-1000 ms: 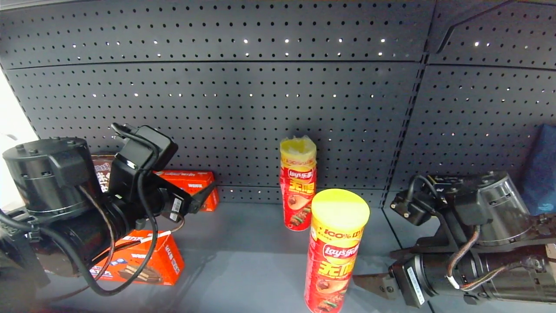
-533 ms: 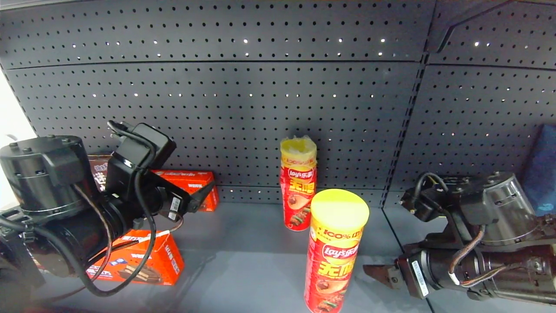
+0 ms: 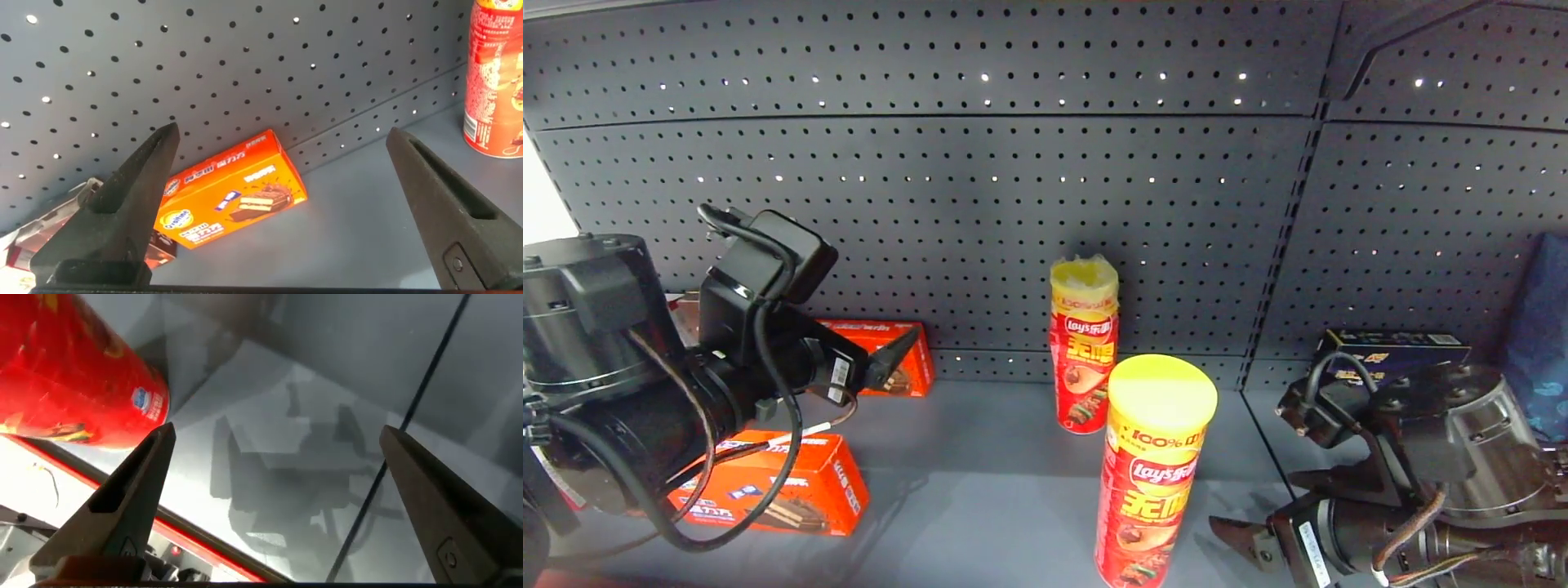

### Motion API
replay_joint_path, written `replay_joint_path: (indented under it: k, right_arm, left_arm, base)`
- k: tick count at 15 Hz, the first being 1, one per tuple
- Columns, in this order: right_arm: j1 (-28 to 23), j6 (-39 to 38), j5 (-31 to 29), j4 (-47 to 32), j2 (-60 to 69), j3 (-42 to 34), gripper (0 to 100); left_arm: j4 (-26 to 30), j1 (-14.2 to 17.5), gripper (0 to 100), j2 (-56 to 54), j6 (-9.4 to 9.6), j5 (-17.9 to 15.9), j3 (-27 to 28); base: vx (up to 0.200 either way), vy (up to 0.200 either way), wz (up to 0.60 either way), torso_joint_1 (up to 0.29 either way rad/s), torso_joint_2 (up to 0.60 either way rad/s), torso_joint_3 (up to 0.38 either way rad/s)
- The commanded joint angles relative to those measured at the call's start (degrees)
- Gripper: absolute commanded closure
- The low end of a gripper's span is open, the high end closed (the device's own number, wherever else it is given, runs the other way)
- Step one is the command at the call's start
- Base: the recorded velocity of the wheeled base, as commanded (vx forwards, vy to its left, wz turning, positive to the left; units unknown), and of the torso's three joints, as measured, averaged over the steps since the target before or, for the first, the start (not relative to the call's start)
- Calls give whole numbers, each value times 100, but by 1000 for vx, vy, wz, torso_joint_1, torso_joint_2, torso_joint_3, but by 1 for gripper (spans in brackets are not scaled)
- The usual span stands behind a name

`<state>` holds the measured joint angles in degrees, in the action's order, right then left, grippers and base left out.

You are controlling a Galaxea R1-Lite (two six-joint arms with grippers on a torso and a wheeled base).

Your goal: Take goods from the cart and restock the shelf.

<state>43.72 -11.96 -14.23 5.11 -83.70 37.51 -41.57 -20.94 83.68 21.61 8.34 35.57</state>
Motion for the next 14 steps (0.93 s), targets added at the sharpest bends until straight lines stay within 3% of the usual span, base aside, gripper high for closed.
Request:
replay_joint_path:
  k: [1, 14]
  right_arm:
    - [23, -17, -10, 8, -155, 63, 0]
    - [427, -114, -36, 17, -946, 723, 0]
  left_arm:
    - [-9, 3, 0, 0, 1, 1, 11]
    - [-53, 3, 0, 70, 1, 1, 99]
  base:
    - [0, 0, 0, 0, 0, 0]
    - [0, 0, 0, 0, 0, 0]
